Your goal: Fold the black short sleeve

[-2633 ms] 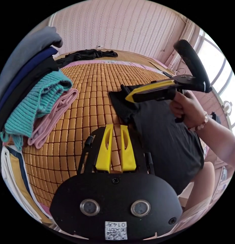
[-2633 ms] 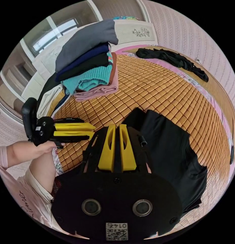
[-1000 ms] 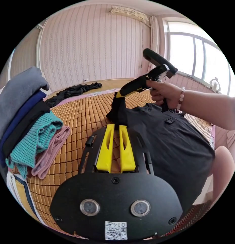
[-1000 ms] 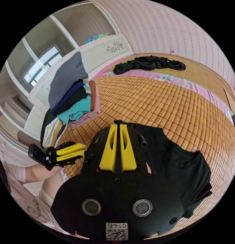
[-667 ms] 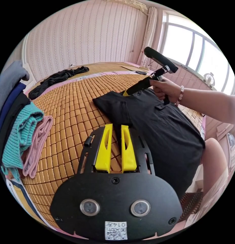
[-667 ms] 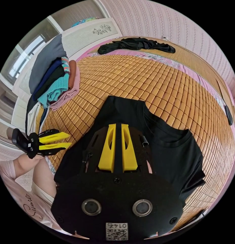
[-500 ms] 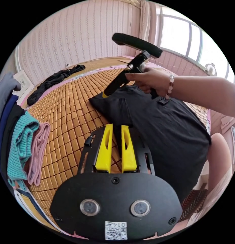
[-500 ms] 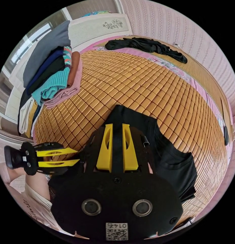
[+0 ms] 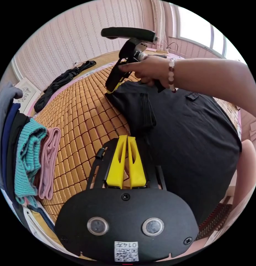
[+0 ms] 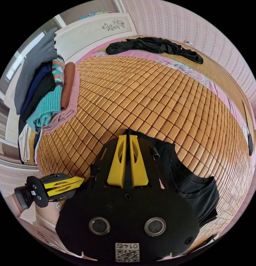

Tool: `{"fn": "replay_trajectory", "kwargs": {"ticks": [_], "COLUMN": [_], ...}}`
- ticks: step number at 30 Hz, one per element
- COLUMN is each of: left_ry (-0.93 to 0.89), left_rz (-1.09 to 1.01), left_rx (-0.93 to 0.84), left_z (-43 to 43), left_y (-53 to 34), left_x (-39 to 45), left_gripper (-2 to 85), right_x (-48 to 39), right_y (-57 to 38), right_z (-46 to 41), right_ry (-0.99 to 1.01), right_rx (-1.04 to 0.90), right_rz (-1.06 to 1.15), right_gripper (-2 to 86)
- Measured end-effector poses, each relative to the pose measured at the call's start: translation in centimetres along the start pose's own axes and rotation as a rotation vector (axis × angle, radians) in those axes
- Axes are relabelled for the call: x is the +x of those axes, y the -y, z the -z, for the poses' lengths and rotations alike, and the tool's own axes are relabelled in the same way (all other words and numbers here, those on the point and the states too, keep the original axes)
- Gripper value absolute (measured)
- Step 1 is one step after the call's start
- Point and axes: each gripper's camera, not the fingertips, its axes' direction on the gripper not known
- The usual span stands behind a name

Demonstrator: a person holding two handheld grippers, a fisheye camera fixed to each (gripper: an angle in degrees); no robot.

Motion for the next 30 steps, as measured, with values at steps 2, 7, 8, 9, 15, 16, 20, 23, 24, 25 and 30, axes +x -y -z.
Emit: {"fn": "replay_trajectory", "kwargs": {"ticks": [2,7,8,9,15,16,20,23,24,25,30], "left_ry": [-0.027,-0.147,-0.146,-0.155,-0.358,-0.383,-0.435,-0.407,-0.403,-0.410,-0.339], "left_rz": [0.024,-0.070,-0.083,-0.115,-0.137,-0.130,-0.184,-0.225,-0.226,-0.227,-0.301], "left_rx": [0.033,0.075,0.073,0.063,0.075,0.072,0.068,0.080,0.074,0.063,0.076], "left_z": [0.7,3.0,3.0,2.8,1.0,0.3,-2.0,-4.3,-5.4,-6.5,-8.8], "left_y": [0.0,0.6,0.8,1.4,8.7,10.9,18.0,23.2,25.0,26.7,33.1], "left_x": [-0.3,0.5,0.9,1.7,6.9,8.3,13.3,17.6,19.3,20.8,27.4], "left_gripper": [-0.9,-0.6,-0.5,-0.2,3.7,3.9,4.1,4.2,4.3,4.3,5.0], "right_x": [2.4,8.3,9.6,11.0,18.5,19.1,22.2,23.4,23.3,23.2,24.7], "right_y": [-3.3,-18.5,-23.0,-27.1,-39.2,-39.6,-41.4,-41.9,-42.1,-42.2,-43.2], "right_z": [4.1,14.3,16.5,18.4,22.9,23.1,24.9,26.0,26.0,26.1,27.3], "right_ry": [0.054,0.019,-0.067,-0.150,-0.152,-0.141,-0.049,0.070,0.059,0.028,0.021], "right_rx": [0.107,0.277,0.315,0.332,0.364,0.365,0.420,0.488,0.476,0.470,0.401], "right_rz": [-0.064,-0.195,-0.245,-0.300,-0.544,-0.556,-0.558,-0.553,-0.550,-0.554,-0.613], "right_gripper": [7.6,10.1,9.8,9.4,13.3,13.2,11.9,8.1,6.8,6.3,8.2]}}
